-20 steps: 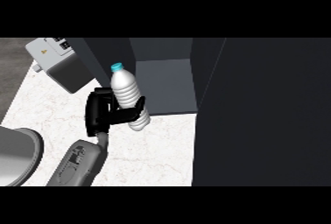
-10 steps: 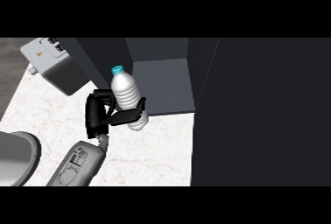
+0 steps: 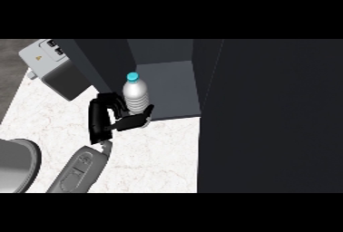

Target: Pick up the bottled water, place it into the cabinet and close the cabinet

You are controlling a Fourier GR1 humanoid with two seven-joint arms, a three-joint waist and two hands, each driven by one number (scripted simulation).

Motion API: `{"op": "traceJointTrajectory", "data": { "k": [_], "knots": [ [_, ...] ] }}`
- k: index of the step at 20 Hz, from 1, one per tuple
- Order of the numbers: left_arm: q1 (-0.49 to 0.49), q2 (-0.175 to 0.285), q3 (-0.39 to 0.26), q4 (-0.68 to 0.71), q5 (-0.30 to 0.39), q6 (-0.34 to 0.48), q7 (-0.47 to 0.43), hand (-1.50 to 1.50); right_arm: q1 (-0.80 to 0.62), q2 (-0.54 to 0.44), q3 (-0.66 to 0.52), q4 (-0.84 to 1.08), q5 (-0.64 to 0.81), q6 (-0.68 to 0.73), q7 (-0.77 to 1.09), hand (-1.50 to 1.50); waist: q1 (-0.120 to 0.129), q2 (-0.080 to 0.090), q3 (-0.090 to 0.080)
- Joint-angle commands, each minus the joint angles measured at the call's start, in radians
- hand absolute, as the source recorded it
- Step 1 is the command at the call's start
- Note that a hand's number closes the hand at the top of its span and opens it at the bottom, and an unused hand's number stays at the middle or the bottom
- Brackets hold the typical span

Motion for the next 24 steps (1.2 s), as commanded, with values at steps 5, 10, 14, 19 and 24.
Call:
{"op": "traceJointTrajectory", "data": {
  "k": [5, 10, 14, 19, 24],
  "knots": [
    [-0.252, 0.016, 0.045, 0.219, -0.012, -0.049, 0.088, -1.50, -0.020, 0.002, -0.006, 0.023, -0.009, 0.009, -0.006, -1.50, -0.042, 0.046, -0.010],
    [-0.273, 0.030, 0.042, 0.216, -0.021, -0.030, 0.143, -1.50, 0.022, 0.003, 0.034, 0.006, 0.008, 0.005, -0.007, -1.50, -0.045, 0.037, -0.009],
    [-0.268, 0.002, 0.034, 0.213, 0.007, -0.025, 0.107, -1.50, 0.021, -0.022, -0.025, 0.020, -0.019, 0.025, -0.037, -1.50, -0.032, 0.036, -0.010],
    [-0.275, -0.004, 0.054, 0.145, 0.098, -0.092, 0.025, -1.50, 0.024, -0.005, 0.001, 0.036, 0.012, 0.010, -0.049, -1.50, -0.022, 0.032, -0.012],
    [-0.254, -0.047, 0.074, 0.070, 0.214, -0.172, -0.063, -1.50, 0.007, -0.005, -0.005, -0.005, 0.009, -0.001, -0.025, -1.50, 0.004, 0.028, -0.014]
  ]
}}
